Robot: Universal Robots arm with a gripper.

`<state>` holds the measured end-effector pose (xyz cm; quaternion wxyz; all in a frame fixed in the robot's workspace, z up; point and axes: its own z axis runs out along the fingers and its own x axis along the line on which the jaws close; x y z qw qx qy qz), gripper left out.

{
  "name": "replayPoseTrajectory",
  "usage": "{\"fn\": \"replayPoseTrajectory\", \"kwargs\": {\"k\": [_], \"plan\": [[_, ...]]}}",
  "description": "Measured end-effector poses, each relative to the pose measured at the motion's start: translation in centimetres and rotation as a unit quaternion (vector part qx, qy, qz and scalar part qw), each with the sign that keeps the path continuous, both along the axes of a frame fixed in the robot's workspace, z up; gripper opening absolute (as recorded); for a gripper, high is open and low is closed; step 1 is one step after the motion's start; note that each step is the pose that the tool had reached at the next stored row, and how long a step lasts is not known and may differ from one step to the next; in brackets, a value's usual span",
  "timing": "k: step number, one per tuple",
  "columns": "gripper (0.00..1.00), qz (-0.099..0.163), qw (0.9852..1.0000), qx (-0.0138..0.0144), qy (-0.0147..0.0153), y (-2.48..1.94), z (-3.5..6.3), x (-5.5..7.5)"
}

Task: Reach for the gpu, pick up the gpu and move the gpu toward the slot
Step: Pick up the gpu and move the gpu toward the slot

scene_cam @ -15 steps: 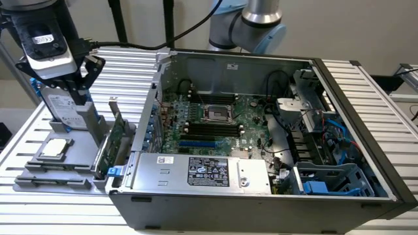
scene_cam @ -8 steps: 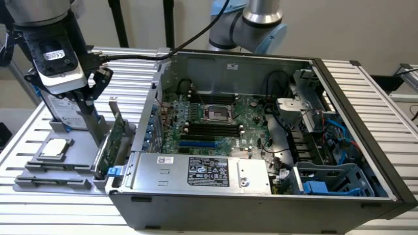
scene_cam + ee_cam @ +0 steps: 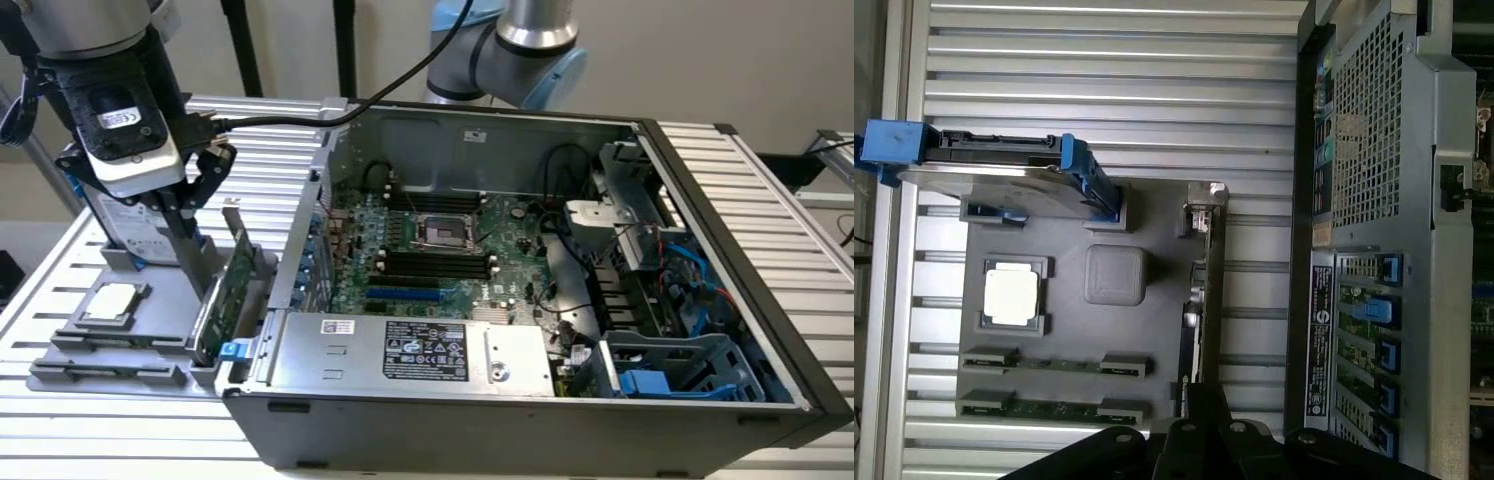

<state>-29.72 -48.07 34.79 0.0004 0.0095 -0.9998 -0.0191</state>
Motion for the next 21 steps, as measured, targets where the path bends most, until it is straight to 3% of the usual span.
{"fn": "replayPoseTrajectory", "kwargs": {"k": [11,18,21], "plan": [[0.11,0.002,1.0000,0.0000,-0.0004,0.00,0.00,0.00],[0.11,0.059,0.9983,0.0000,-0.0012,0.02,-0.03,0.00],[0.11,0.046,0.9990,0.0001,-0.0012,0.02,-0.14,0.01]]}}
